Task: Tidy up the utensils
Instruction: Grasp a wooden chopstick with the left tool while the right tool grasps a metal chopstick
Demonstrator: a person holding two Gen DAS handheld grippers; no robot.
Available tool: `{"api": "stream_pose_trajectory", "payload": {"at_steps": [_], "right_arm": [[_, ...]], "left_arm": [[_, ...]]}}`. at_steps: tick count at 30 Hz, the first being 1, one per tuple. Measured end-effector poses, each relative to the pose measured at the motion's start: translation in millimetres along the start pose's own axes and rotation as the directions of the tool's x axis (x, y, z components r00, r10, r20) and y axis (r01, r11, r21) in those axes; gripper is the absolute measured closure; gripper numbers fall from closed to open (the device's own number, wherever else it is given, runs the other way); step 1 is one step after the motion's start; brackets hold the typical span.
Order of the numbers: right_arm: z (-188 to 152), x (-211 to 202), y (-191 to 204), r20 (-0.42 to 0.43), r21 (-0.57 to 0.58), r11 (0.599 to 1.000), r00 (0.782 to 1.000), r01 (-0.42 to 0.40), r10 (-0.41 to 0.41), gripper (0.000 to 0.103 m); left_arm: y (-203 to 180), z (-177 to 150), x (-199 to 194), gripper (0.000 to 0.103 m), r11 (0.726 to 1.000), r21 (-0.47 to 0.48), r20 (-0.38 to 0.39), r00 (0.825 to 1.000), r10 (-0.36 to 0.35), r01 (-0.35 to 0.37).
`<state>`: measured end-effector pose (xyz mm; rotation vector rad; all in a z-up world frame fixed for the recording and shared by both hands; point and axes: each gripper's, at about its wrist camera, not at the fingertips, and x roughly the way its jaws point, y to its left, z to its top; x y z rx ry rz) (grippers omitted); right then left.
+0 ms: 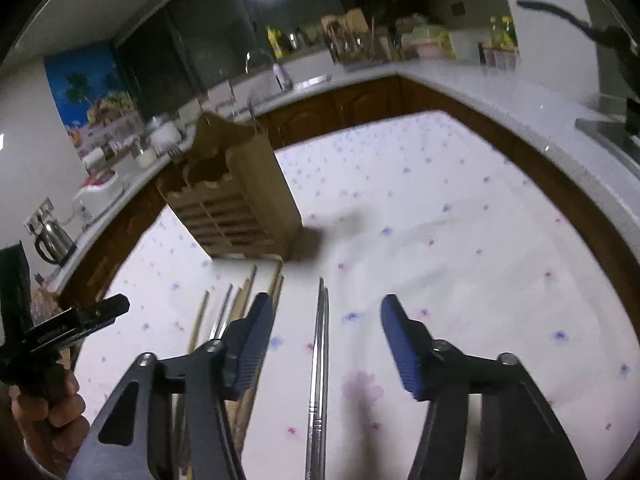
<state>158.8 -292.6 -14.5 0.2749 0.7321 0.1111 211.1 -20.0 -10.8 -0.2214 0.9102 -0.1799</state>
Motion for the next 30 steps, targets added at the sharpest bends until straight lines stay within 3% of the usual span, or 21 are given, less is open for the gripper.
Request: {"api": "stream_pose_trajectory", "payload": {"at_steps": [3,8,13,17,26,28,30], "right_arm": [[-1.5,18.3,0.8,-0.056,-0.005,1.0,0.998,-0.002,0.002,0.059],[-5.2,44.9,3.4,-0.125,-0.033,0.999,0.992,0.018,-0.022,0.078],[-5.5,63.2,2.8,-0.167,-0.051,0.998,0.985,0.033,-0.041,0.085],[-7.3,74.2,2.7,-0.196,-0.057,0.998,0.98,0.032,-0.043,0.087],[1.6,88.5,12.5,-0.183,-0.135,0.989,0.979,0.066,-0.09,0.089],[3.3,92.8,17.6,-0.178,-0.165,0.983,0.978,0.077,-0.107,0.089],[4.3,95.8,21.1,-0.177,-0.184,0.979,0.977,0.084,-0.117,0.088]], "left_arm": [[-6.1,-0.2,17.7,0.049,1.0,0.018,-0.051,0.999,0.009,-0.008],[-8.4,-1.0,40.6,0.054,1.0,0.024,-0.107,0.994,0.01,-0.007],[-10.0,1.9,54.8,0.056,0.999,0.037,-0.133,0.991,0.019,-0.014],[-12.1,1.8,66.5,0.061,0.998,0.053,-0.152,0.988,0.028,-0.02],[-29.0,3.5,75.6,0.061,0.985,0.158,-0.135,0.987,0.089,-0.067],[-34.9,3.8,78.4,0.066,0.979,0.187,-0.125,0.986,0.106,-0.081],[-39.7,3.2,79.8,0.079,0.972,0.216,-0.114,0.986,0.123,-0.097]]}}
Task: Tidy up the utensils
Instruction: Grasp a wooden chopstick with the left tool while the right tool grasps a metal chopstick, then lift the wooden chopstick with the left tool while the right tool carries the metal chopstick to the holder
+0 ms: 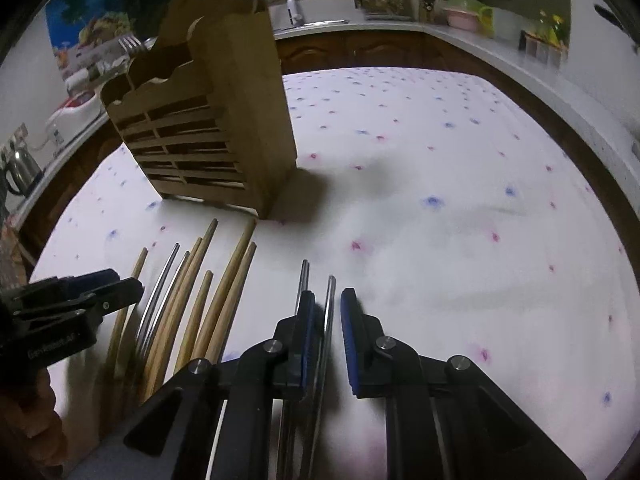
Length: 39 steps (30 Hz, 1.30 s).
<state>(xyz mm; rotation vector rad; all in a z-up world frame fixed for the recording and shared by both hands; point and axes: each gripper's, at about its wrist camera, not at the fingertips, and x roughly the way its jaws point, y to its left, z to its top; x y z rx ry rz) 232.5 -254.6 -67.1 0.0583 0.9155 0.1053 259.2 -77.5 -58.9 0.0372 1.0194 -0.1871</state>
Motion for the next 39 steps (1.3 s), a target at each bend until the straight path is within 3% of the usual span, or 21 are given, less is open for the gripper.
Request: {"api": "stream_pose_trajectory", "payload": {"at_steps": [3,5,10,18,27,33,39], "right_arm": [[0.6,0.5,4.2,0.006,-0.032,0.999,1.0,0.02,-0.02,0.089],[0.4,0.3,5.4,0.005,-0.033,0.999,1.0,0.021,-0.021,0.097],[0.1,-9.5,-5.1,0.009,0.047,0.997,0.999,-0.054,0.054,0.099],[-1.8,-67.4,-3.6,0.121,0.089,0.986,0.984,-0.142,0.13,0.099],[4.7,-134.0,6.1,0.251,0.068,0.979,0.953,-0.19,0.168,0.099],[15.5,-174.4,10.1,0.346,0.036,0.979,0.922,-0.201,0.176,0.099],[29.5,-198.9,13.4,0.42,0.017,0.981,0.892,-0.193,0.168,0.099]], "left_arm": [[-0.9,0.7,-0.5,0.094,1.0,0.01,0.003,1.0,-0.001,0.001],[2.6,1.0,-1.4,0.096,1.0,-0.002,0.0,1.0,-0.019,0.019],[16.2,-2.8,-13.8,0.098,0.995,-0.058,0.013,0.996,-0.085,0.086],[28.5,-8.6,-71.4,0.098,0.982,-0.079,0.119,0.98,-0.159,0.169],[39.3,-7.6,-140.1,0.099,0.965,-0.079,0.245,0.943,-0.223,0.249],[43.7,-6.6,-180.4,0.099,0.959,-0.062,0.331,0.913,-0.24,0.275],[46.3,-2.9,-198.8,0.099,0.959,-0.053,0.377,0.895,-0.239,0.278]]}}
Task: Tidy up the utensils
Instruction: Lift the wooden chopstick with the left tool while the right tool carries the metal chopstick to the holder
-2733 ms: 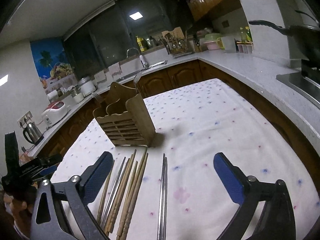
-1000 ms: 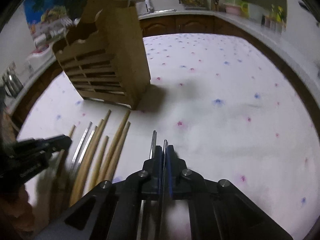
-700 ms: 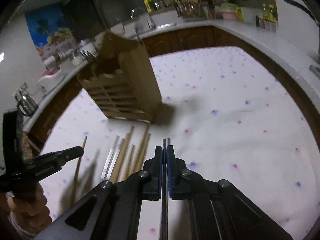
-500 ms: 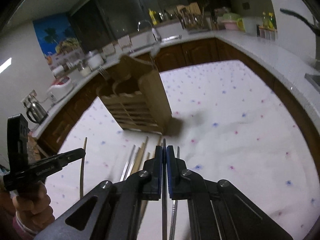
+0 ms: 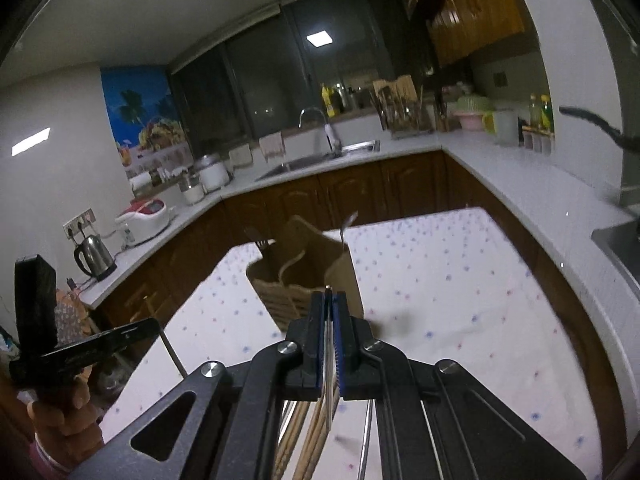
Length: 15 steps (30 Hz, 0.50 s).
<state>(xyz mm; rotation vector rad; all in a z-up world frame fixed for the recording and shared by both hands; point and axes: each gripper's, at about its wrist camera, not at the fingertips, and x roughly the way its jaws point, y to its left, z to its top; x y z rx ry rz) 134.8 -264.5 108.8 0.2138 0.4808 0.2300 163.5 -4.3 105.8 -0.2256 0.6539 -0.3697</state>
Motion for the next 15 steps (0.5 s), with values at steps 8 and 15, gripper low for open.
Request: {"api": "stream_pose_trajectory", "payload": {"at_steps": [8,15], "right_arm": [[12.5,-1.1,3.5,0.035,-0.003,1.0,0.999,-0.012,0.012,0.099],[17.2,-1.5,4.2,0.048,-0.006,1.0,0.999,-0.023,0.023,0.099]], "left_arm": [[0.4,4.4,-4.1,0.099,1.0,0.001,0.023,1.0,0.003,-0.003],[-1.3,8.3,-8.9,0.099,1.0,0.011,0.042,0.999,0.007,-0.008]]}}
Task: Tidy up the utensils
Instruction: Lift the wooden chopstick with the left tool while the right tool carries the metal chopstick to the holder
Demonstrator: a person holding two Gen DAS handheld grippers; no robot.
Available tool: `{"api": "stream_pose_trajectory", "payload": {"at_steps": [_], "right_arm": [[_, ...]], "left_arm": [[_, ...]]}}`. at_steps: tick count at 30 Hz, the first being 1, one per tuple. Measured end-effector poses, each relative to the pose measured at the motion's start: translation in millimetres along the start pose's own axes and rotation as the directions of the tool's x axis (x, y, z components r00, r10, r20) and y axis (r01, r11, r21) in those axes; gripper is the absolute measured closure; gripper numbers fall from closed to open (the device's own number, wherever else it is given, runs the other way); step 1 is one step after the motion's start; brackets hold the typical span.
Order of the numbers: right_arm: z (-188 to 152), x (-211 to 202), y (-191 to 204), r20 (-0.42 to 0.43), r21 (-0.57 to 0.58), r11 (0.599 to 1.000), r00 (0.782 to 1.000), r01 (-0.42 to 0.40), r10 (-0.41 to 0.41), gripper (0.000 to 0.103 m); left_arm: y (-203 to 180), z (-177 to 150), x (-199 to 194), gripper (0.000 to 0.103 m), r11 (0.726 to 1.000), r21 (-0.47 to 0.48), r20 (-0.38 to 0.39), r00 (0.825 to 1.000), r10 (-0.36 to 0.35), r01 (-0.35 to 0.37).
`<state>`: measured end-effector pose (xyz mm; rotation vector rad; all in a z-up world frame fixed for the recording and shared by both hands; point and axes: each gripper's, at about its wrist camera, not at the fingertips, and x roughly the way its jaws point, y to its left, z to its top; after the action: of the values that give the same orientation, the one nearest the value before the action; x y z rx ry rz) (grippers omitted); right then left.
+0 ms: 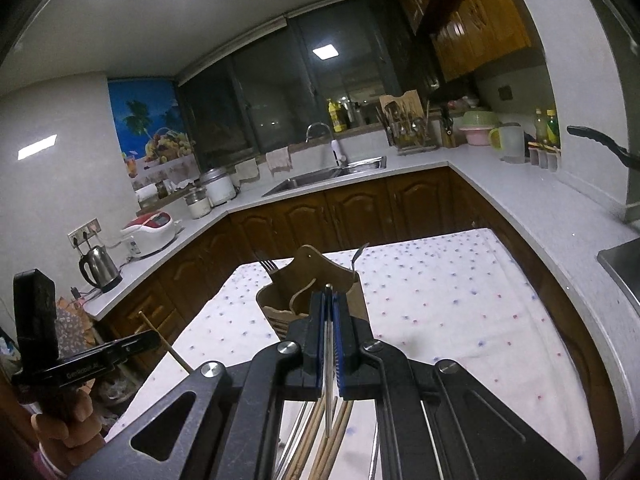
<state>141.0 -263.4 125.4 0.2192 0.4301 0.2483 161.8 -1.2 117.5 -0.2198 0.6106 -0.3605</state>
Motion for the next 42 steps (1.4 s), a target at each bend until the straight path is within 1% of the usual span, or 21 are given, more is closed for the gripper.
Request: {"api": "stream_pose_trajectory", "payload": {"at_steps": [7,13,18,24,26,29,34,38,42], "right_arm": [[2.7,0.5,0.9,0.007,-0.003,1.0,1.0,-0.004,0.004,0.099],[17.4,5.6,2.2,0.022,-0.008,1.0,1.0,-0.009,0.009,0.099],[34.8,11.2,4.2,0.055,-0.014,1.0,0.998,-0.015,0.016,0.099],[71.3,26.1,7.5,0.119,-0.017,1.0,0.993,-0.018,0.02,0.099],[84.1,34.6,8.7,0.137,-0.02,1.0,0.99,-0.015,0.018,0.099],[100.6,53.3,9.8,0.147,-0.024,1.0,0.989,-0.008,0.012,0.099],[102.1,88.0,7.5,0.133,-0.027,1.0,0.991,0.01,-0.006,0.099],[90.2,113.4,0.5,0.106,-0.025,0.999,0.994,0.026,-0.023,0.099],[74.5,136.8,-5.9,0.066,-0.022,0.999,0.997,0.043,-0.041,0.099]], "left_arm": [[-1.9,7.3,-4.5,0.099,1.0,0.007,0.022,1.0,0.001,-0.001],[-3.6,25.8,-8.1,0.099,1.0,0.019,0.058,0.998,-0.002,0.001],[-6.4,54.1,-12.0,0.099,0.999,0.036,0.112,0.994,-0.011,0.007],[-8.8,100.8,-10.1,0.099,0.998,0.058,0.204,0.979,0.001,-0.013],[-6.7,113.6,-5.8,0.099,0.998,0.059,0.223,0.975,0.003,-0.017],[0.4,132.4,8.7,0.099,0.998,0.049,0.242,0.97,0.015,-0.027],[18.9,143.5,45.0,0.099,0.999,0.009,0.238,0.97,0.045,-0.048],[34.9,139.9,80.4,0.099,0.998,-0.036,0.21,0.976,0.062,-0.056],[47.1,126.1,113.6,0.099,0.996,-0.066,0.171,0.982,0.074,-0.064]]}}
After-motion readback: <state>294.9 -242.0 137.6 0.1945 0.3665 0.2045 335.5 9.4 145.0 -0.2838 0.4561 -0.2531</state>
